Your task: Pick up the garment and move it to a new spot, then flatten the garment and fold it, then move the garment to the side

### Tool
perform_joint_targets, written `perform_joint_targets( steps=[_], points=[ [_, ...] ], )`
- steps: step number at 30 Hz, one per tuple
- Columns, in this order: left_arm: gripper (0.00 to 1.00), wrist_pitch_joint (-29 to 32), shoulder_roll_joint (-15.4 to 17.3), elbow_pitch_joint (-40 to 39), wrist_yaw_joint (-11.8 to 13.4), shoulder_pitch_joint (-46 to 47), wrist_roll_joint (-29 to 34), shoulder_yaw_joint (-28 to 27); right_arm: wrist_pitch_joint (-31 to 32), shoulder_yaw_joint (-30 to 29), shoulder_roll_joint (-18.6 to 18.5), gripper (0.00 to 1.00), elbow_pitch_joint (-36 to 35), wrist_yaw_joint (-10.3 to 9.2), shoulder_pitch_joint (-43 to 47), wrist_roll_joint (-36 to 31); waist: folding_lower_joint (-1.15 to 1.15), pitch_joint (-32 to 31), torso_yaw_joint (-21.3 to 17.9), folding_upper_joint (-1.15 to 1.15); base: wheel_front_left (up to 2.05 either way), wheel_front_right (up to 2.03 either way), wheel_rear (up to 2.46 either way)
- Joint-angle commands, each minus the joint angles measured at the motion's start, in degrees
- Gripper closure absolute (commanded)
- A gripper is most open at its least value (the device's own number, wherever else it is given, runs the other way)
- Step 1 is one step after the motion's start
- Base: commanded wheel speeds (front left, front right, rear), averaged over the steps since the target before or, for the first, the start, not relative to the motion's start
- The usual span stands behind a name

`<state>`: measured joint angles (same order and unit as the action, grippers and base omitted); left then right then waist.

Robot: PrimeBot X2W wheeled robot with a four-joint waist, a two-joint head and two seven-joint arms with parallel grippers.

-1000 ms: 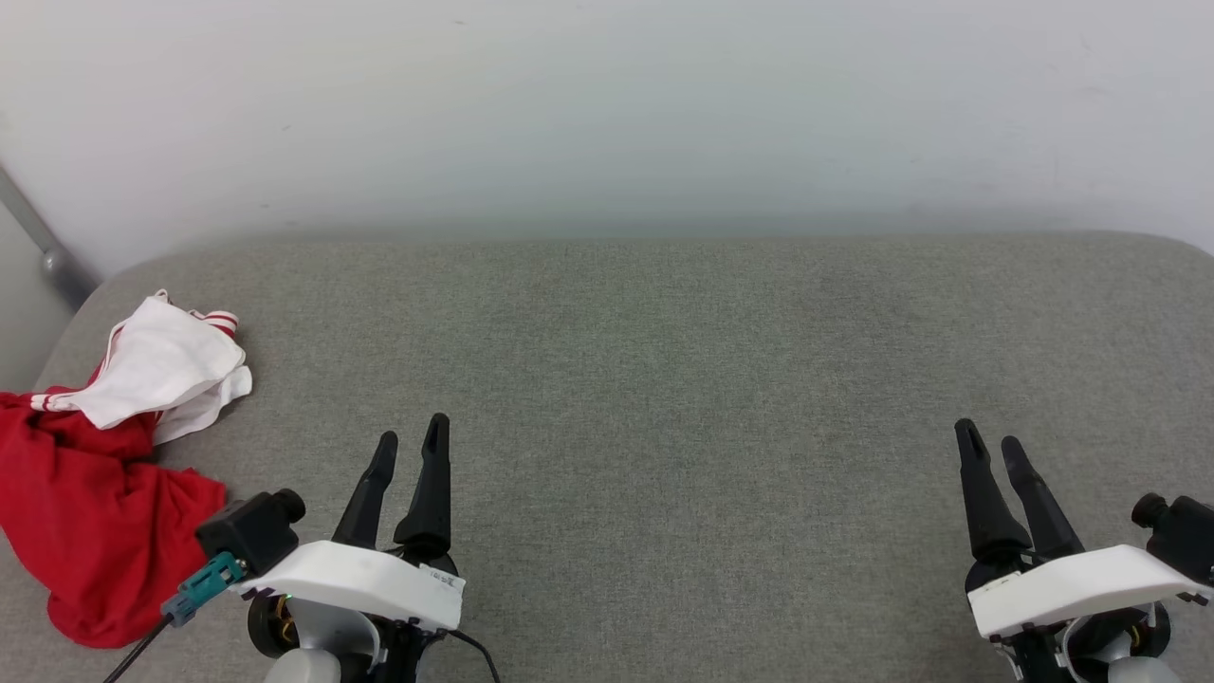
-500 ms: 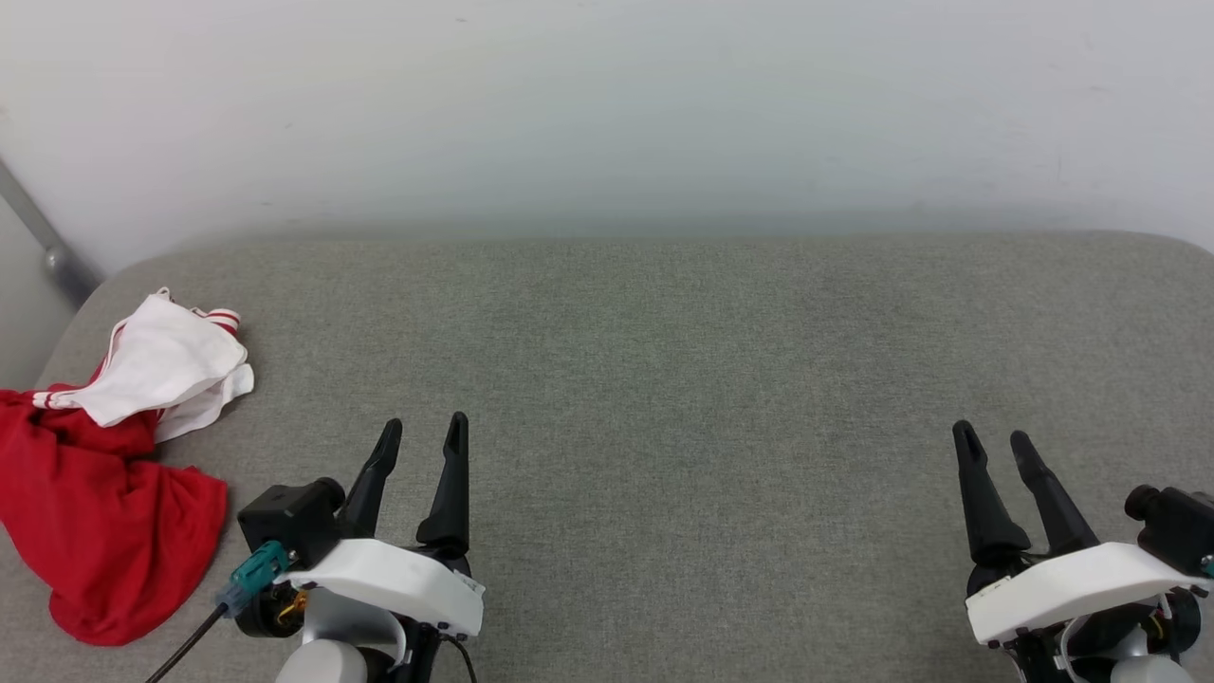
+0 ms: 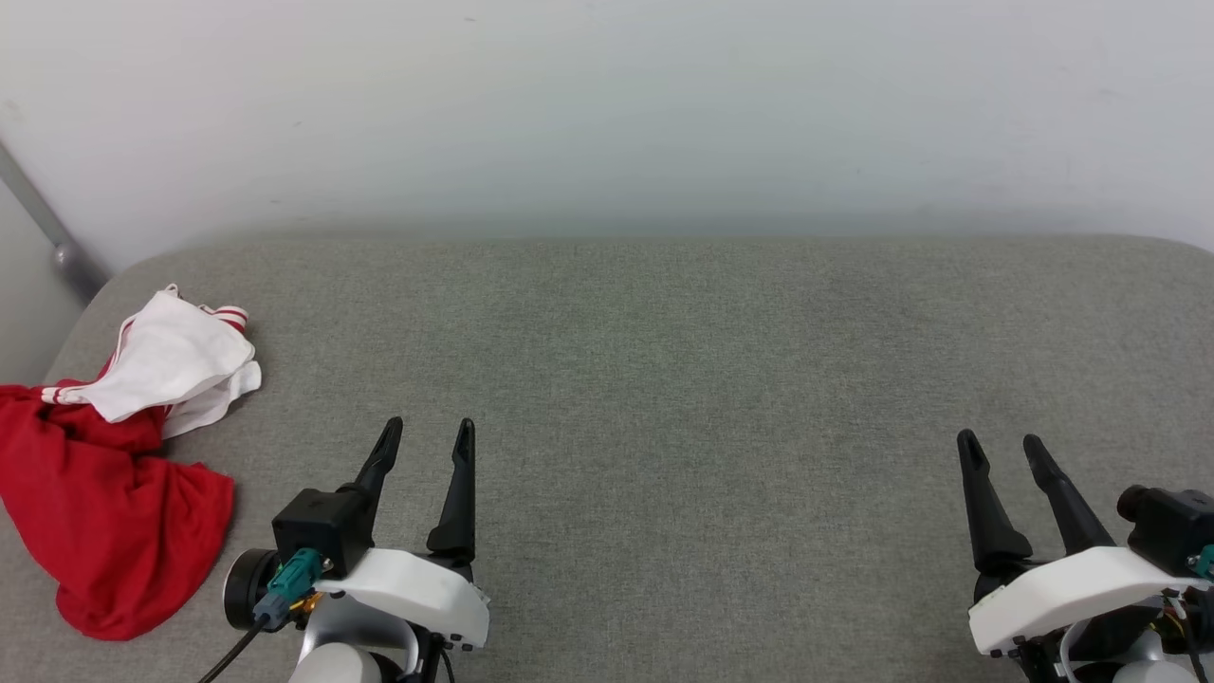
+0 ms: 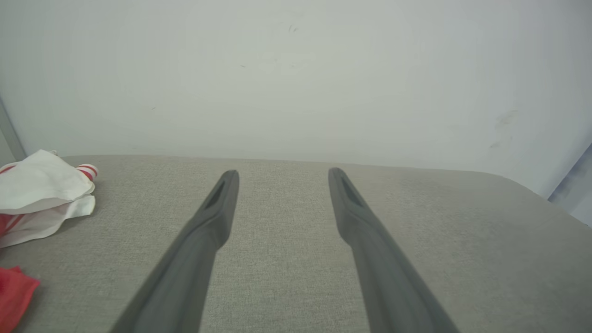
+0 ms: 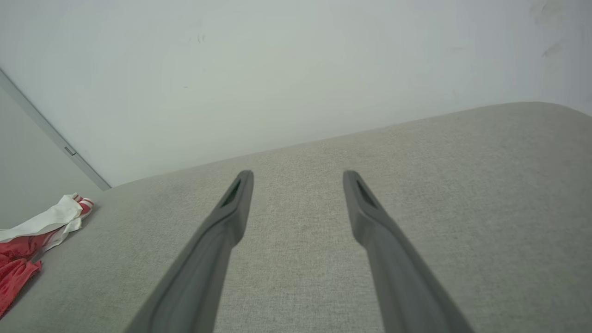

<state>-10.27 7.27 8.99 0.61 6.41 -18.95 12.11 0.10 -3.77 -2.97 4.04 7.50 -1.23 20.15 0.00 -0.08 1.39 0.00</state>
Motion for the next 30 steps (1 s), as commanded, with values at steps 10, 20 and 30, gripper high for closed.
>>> perform_joint_targets(
  steps=[10,20,30],
  points=[
    [0.0,-1.7,1.1,0.4,1.9,1.1,5.3,1.3,-0.2,-0.5,0.1,0.0,-1.3,-0.02,0.6,-5.7,0.0,-0.2,0.2,0.0,0.0,0.0,0.0],
    [0.0,-2.8,0.6,1.9,1.8,1.2,7.9,1.8,-0.7,-0.6,0.1,0.0,-1.9,-0.02,0.8,-10.0,0.0,-0.3,0.5,0.0,0.0,0.0,0.0],
    [0.0,-3.9,0.0,3.0,1.4,0.9,10.1,1.5,-1.3,-0.5,0.1,0.0,-2.3,-0.02,1.3,-13.6,0.0,-0.5,0.8,0.0,0.0,0.0,0.0]
  ],
)
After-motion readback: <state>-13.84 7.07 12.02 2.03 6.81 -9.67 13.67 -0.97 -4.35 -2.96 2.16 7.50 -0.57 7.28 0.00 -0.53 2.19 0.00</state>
